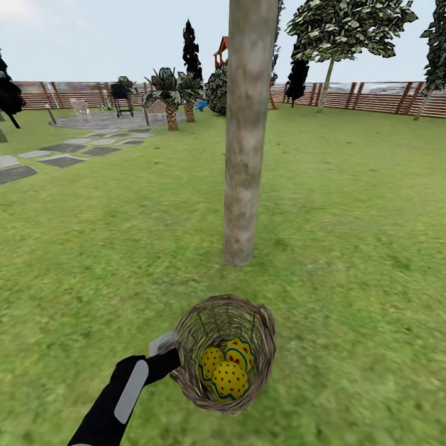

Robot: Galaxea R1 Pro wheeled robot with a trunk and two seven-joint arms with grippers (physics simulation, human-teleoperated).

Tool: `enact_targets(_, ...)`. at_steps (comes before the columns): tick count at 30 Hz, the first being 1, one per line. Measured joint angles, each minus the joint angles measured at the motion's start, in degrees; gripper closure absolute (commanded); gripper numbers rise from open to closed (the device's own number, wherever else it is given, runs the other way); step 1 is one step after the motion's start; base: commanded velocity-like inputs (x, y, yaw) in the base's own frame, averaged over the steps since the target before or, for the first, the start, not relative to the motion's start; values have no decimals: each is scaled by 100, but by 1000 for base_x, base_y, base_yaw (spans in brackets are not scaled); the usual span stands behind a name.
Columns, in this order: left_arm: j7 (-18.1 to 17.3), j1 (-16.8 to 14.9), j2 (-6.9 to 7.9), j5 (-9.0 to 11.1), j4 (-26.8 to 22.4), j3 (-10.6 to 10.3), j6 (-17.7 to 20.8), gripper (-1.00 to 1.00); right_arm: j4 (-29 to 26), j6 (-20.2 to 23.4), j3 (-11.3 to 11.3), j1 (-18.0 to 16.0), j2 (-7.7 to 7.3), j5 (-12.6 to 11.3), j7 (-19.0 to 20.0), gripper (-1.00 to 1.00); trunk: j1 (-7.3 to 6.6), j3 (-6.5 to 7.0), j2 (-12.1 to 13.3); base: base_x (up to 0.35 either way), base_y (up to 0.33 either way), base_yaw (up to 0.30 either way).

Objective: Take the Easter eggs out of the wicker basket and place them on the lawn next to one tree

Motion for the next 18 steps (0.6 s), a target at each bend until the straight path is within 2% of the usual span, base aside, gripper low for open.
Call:
enact_targets(14, 0, 0, 0, 1, 0, 0, -1, 100, -1, 0, 0, 1, 0, 0, 0, -100, 0, 0, 0, 339, 0, 0)
enact_targets(16, 3, 31, 14, 37, 26, 2, -9, 100, 20, 19, -1, -10, -2, -9, 15, -100, 4, 0, 1, 0, 0, 0)
enact_targets(18, 5, 100, 30, -141, 103, -3, 18, 100, 25, 16, 0, -13, -1, -9, -9, -100, 4, -1, 0, 0, 0, 0)
